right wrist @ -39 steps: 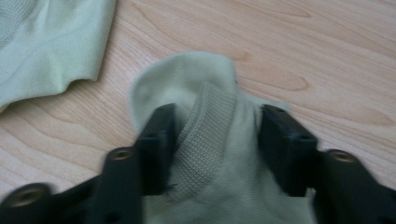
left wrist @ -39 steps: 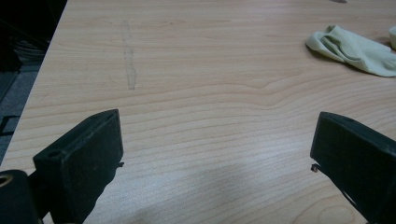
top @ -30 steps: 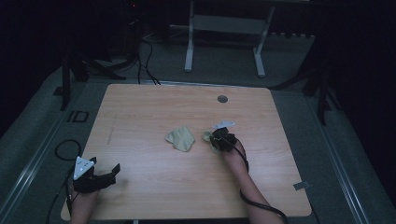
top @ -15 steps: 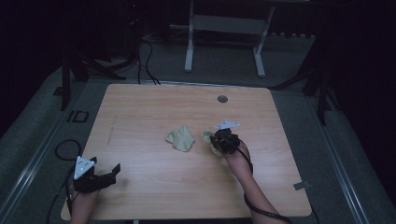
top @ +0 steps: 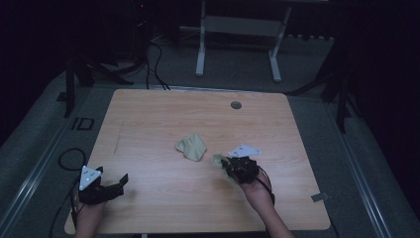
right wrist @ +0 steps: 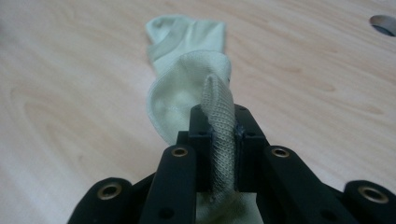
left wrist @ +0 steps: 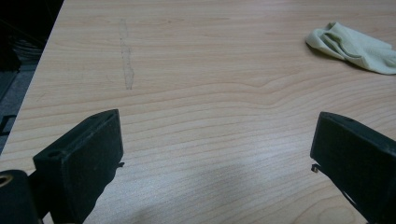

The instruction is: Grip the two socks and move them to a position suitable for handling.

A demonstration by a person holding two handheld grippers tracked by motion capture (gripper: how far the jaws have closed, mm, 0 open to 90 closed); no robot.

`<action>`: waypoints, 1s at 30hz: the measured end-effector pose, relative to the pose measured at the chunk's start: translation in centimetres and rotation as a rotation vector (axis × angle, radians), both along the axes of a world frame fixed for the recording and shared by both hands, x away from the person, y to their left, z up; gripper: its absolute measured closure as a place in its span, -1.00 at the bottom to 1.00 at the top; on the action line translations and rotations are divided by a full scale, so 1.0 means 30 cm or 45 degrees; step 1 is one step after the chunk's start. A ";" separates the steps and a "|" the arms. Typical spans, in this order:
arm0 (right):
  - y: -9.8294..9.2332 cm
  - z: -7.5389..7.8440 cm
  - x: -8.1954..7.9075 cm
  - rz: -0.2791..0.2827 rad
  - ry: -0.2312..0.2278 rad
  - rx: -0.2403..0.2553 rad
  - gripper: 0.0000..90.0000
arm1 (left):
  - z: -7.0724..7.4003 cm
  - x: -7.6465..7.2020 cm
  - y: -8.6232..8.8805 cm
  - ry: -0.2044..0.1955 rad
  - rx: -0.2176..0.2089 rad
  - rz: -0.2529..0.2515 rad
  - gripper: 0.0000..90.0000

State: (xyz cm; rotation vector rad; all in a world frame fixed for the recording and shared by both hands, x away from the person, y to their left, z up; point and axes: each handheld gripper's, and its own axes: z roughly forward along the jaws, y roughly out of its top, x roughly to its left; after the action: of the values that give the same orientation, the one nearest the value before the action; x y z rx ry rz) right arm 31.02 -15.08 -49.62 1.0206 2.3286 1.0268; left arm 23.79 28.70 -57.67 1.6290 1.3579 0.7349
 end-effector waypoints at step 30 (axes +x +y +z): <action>0.153 -0.220 -0.108 0.049 0.108 -0.085 0.39 | 0.004 0.001 -0.017 -0.003 0.019 -0.028 -0.95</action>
State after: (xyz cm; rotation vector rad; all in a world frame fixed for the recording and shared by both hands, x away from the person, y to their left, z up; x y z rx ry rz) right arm 27.80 -10.49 -56.21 1.0153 2.4423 0.9299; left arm 23.81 28.21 -57.56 1.6516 1.3335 0.7353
